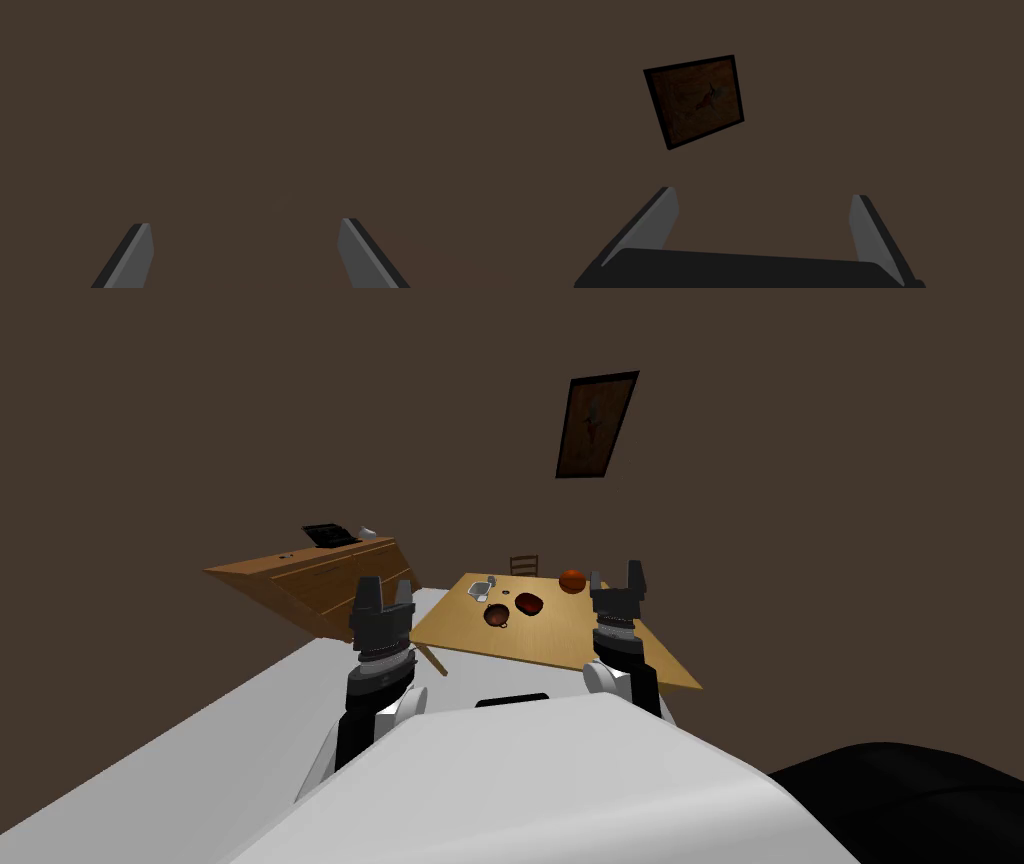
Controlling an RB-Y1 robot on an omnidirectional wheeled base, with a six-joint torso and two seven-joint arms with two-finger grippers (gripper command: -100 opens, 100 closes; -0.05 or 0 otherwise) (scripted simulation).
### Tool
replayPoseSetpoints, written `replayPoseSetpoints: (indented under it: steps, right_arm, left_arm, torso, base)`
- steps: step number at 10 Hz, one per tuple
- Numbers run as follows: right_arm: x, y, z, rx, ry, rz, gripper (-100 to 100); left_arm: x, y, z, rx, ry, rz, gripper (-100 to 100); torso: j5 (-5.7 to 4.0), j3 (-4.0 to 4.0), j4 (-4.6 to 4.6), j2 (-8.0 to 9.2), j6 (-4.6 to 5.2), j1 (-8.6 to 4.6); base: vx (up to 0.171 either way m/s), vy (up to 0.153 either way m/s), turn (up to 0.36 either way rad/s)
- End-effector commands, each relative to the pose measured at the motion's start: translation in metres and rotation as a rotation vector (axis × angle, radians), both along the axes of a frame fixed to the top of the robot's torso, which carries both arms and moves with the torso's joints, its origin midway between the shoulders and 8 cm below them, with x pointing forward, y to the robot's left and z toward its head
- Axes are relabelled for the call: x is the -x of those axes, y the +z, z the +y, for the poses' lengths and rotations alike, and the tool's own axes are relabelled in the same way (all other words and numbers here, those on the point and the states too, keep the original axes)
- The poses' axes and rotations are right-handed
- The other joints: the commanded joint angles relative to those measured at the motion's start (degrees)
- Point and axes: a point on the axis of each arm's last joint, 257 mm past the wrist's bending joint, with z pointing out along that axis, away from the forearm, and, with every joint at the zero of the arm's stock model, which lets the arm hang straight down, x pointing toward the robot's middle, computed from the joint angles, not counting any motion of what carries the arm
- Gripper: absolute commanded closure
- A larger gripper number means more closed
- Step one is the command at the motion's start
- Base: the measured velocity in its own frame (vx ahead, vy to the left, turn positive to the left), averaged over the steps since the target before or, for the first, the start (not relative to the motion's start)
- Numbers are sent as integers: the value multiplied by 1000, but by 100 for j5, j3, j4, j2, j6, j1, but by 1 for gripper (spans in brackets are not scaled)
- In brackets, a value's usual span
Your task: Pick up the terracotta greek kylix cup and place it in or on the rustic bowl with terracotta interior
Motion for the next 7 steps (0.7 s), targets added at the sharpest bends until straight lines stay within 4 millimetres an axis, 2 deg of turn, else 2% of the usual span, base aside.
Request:
replayPoseSetpoints:
  steps: [1, 4, 7]
  right_arm:
    - [0, 0, 0, 0, 0, 0, 0]
    - [0, 0, 0, 0, 0, 0, 0]
    - [0, 0, 0, 0, 0, 0, 0]
  left_arm:
    - [-11, -14, -4, -33, -17, 49, -100]
    - [-35, -46, -4, -55, -21, 153, -100]
    - [-64, -93, 1, -60, -6, 295, -100]
  torso:
    - [0, 0, 0, 0, 0, 0]
    - [1, -2, -1, -3, 1, 1]
    - [0, -1, -1, -2, 1, 0]
  base:
    - [2, -3, -70]
    - [4, 0, -69]
    - [1, 1, -101]
